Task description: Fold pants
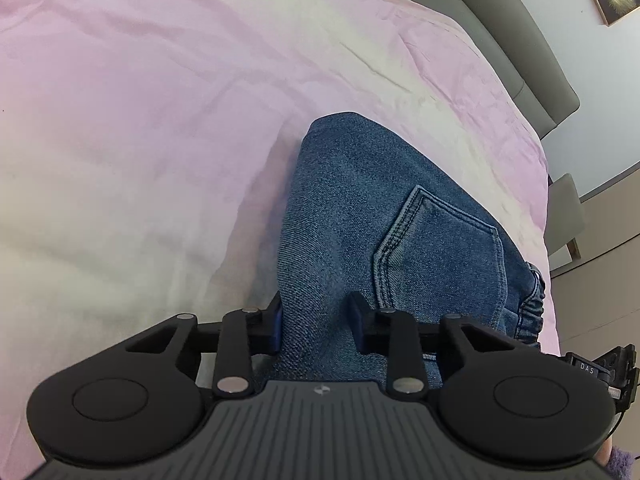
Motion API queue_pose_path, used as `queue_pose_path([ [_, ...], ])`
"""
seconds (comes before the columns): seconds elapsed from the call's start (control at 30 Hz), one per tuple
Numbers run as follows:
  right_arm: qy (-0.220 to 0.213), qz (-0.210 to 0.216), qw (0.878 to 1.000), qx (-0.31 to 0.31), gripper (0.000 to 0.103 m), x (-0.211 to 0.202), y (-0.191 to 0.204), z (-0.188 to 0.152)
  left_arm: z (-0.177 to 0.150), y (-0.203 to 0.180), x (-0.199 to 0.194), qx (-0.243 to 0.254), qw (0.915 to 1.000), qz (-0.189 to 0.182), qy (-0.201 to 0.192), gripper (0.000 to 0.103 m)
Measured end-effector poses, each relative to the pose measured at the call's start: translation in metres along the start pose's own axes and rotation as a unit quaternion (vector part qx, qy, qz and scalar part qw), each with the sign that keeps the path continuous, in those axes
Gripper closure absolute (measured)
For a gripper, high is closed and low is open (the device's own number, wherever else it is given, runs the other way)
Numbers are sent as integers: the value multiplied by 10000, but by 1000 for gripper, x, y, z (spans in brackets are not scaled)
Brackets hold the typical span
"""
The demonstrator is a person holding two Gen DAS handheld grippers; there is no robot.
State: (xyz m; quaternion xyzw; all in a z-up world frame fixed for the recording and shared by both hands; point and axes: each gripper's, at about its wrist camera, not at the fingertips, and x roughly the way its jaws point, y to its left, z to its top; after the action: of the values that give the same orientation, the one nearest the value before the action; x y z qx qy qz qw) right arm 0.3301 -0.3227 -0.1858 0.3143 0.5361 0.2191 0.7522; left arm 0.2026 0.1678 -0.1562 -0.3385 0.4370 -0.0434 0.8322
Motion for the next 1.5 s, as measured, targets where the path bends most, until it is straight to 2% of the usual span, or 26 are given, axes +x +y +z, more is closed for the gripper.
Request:
queue_pose_path([
  [0.13, -157, -109, 9995, -238, 58, -15, 22, -4, -2, -4, -14, 23, 10000, -44, -64, 75],
  [0.4, -96, -109, 9982, -581, 59, -36, 68, -21, -7, 5, -56, 140, 9996, -71, -250, 76],
  [0.63, -39, 100, 9955, -941, 60, -16, 122, -35, 3, 34, -101, 123, 9979, 19, -639, 77],
  [0.77, -25, 271, 9941, -1052, 60, 12, 155, -40, 6, 46, -108, 173, 9962, 163, -832, 77],
  [0.93, -37, 590, 9939, -930, 60, 65, 193, -50, 31, 48, -108, 549, 9929, 419, -969, 77],
  [1.17, 63, 908, 9927, -791, 60, 141, 226, -63, 75, 86, -120, 1095, 9878, 725, -837, 77],
  [1.3, 120, 945, 9923, -792, 60, 178, 235, -72, 82, 111, -104, 1085, 9881, 790, -745, 76],
  [1.5, 351, 798, 9926, -841, 59, 214, 222, -83, 72, 143, -84, 1117, 9897, 700, -562, 76],
])
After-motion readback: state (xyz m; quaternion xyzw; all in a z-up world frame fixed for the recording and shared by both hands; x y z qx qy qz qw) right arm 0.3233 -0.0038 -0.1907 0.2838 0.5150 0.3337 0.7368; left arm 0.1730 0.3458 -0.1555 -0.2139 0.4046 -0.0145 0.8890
